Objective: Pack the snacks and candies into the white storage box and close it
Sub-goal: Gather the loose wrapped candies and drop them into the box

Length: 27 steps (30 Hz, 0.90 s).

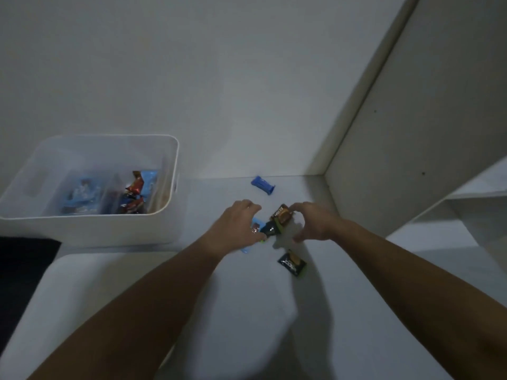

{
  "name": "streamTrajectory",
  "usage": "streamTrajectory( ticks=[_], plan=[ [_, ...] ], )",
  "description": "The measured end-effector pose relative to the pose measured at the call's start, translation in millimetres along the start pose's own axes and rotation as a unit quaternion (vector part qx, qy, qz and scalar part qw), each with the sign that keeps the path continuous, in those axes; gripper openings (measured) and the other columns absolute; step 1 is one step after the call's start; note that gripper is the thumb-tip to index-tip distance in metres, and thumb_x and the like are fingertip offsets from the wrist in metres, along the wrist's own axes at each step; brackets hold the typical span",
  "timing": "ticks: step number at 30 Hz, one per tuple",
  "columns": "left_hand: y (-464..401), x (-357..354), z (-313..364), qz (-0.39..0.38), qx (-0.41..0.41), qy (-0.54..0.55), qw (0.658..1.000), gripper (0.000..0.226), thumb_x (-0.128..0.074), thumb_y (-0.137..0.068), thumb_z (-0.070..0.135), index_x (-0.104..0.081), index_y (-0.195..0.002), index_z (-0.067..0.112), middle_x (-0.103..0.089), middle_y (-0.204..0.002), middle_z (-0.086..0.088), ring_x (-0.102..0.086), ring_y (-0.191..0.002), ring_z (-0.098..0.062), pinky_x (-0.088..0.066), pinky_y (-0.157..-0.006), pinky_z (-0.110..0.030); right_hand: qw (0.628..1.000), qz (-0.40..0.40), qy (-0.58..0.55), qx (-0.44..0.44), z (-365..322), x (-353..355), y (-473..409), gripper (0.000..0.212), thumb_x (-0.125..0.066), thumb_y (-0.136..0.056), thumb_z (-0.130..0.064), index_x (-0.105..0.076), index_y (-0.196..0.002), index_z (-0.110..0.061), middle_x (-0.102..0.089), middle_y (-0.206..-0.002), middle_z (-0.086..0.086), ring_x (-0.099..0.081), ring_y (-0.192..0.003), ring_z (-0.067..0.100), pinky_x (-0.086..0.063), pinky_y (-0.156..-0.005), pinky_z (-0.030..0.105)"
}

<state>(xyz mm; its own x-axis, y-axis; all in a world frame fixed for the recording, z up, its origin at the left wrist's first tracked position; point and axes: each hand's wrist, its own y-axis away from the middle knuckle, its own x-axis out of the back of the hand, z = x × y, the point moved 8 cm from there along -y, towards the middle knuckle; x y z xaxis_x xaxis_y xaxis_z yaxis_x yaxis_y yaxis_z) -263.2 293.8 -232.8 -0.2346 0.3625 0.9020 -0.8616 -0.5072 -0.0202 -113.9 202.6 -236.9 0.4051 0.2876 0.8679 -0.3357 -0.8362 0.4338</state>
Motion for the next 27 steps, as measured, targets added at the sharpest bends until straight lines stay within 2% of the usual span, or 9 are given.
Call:
streamTrajectory(
  ticks=[5,11,13,15,17,20,22,24,27],
  plan=[
    [2.6,-56.8,-3.5,-0.063,0.047,-0.071,0.994,0.083,-0.065,-0.078,0.054,-0.033,-0.144,0.015,-0.033,-0.149,-0.011,-0.035,-0.134,-0.029,-0.03,-0.11,-0.043,1.0,-0.008,0.011,0.014,26.3,-49.4,7.4,0.096,-0.086,-0.06,-0.045,-0.04,-0.141,-0.023,-0.043,-0.142,0.007,-0.044,-0.125,0.028,-0.043,-0.1,0.04],
    [-0.2,-92.9,-9.1,-0.065,0.097,-0.114,0.987,0.088,-0.06,-0.081,0.057,-0.019,-0.151,0.023,-0.01,-0.159,-0.012,-0.015,-0.144,-0.034,-0.018,-0.114,-0.052,0.998,0.022,0.052,0.034,34.4,-83.2,0.8,0.096,-0.083,-0.066,-0.041,-0.032,-0.144,-0.02,-0.033,-0.147,0.009,-0.035,-0.132,0.03,-0.042,-0.102,0.047],
    [-2.1,-97.4,-1.9,-0.041,0.073,-0.125,0.989,0.089,-0.07,-0.075,0.052,-0.031,-0.148,0.02,-0.021,-0.156,-0.019,-0.027,-0.14,-0.041,-0.028,-0.106,-0.058,0.997,0.039,0.051,0.036,37.5,-84.7,-4.4,0.091,-0.081,-0.069,-0.04,-0.032,-0.143,-0.018,-0.033,-0.147,0.011,-0.035,-0.132,0.032,-0.043,-0.101,0.048],
    [-5.8,-109.6,-2.9,-0.039,0.057,-0.124,0.99,0.09,-0.08,-0.063,0.048,-0.046,-0.14,0.017,-0.038,-0.146,-0.025,-0.044,-0.127,-0.047,-0.042,-0.09,-0.062,0.996,0.061,0.05,0.04,38.9,-79.3,-10.8,0.088,-0.079,-0.072,-0.039,-0.031,-0.143,-0.018,-0.032,-0.147,0.012,-0.035,-0.132,0.033,-0.043,-0.099,0.048],
    [-11.4,-121.2,-6.9,-0.047,0.064,-0.13,0.988,0.091,-0.081,-0.062,0.048,-0.044,-0.139,0.02,-0.04,-0.145,-0.025,-0.047,-0.125,-0.047,-0.046,-0.084,-0.061,0.994,0.082,0.053,0.047,39.1,-71.2,-20.0,0.086,-0.077,-0.075,-0.036,-0.029,-0.145,-0.019,-0.031,-0.148,0.013,-0.035,-0.132,0.033,-0.044,-0.099,0.048],
    [-19.5,-132.1,-7.3,-0.045,0.087,-0.141,0.985,0.081,-0.063,-0.083,0.049,-0.021,-0.15,0.031,-0.012,-0.158,-0.017,-0.019,-0.142,-0.041,-0.031,-0.105,-0.06,0.993,0.089,0.053,0.061,37.7,-60.4,-37.6,0.085,-0.074,-0.077,-0.035,-0.026,-0.146,-0.02,-0.027,-0.15,0.014,-0.032,-0.136,0.034,-0.042,-0.101,0.049],
    [-22.1,-138.0,-13.1,-0.059,0.109,-0.136,0.983,0.074,-0.053,-0.091,0.047,-0.011,-0.151,0.034,0.0,-0.16,-0.012,-0.004,-0.146,-0.038,-0.019,-0.112,-0.058,0.992,0.088,0.059,0.072,36.0,-52.5,-51.5,0.086,-0.074,-0.078,-0.037,-0.023,-0.146,-0.021,-0.025,-0.151,0.014,-0.029,-0.137,0.034,-0.041,-0.102,0.05],
    [-21.4,-135.2,-15.6,-0.052,0.108,-0.117,0.986,0.075,-0.061,-0.087,0.04,-0.019,-0.149,0.032,-0.01,-0.159,-0.016,-0.014,-0.143,-0.042,-0.022,-0.109,-0.06,0.99,0.082,0.074,0.087,32.1,-45.5,-67.2,0.086,-0.074,-0.077,-0.036,-0.022,-0.145,-0.023,-0.021,-0.152,0.013,-0.025,-0.139,0.034,-0.04,-0.104,0.051],
    [-20.7,-132.0,-28.3,-0.024,0.088,-0.099,0.991,0.077,-0.084,-0.065,0.027,-0.042,-0.13,0.024,-0.043,-0.143,-0.023,-0.048,-0.123,-0.049,-0.044,-0.092,-0.06,0.986,0.045,0.114,0.116,21.5,-38.7,-91.6,0.092,-0.076,-0.074,-0.032,-0.019,-0.146,-0.026,-0.01,-0.156,0.011,-0.018,-0.141,0.036,-0.04,-0.105,0.053]
  ],
)
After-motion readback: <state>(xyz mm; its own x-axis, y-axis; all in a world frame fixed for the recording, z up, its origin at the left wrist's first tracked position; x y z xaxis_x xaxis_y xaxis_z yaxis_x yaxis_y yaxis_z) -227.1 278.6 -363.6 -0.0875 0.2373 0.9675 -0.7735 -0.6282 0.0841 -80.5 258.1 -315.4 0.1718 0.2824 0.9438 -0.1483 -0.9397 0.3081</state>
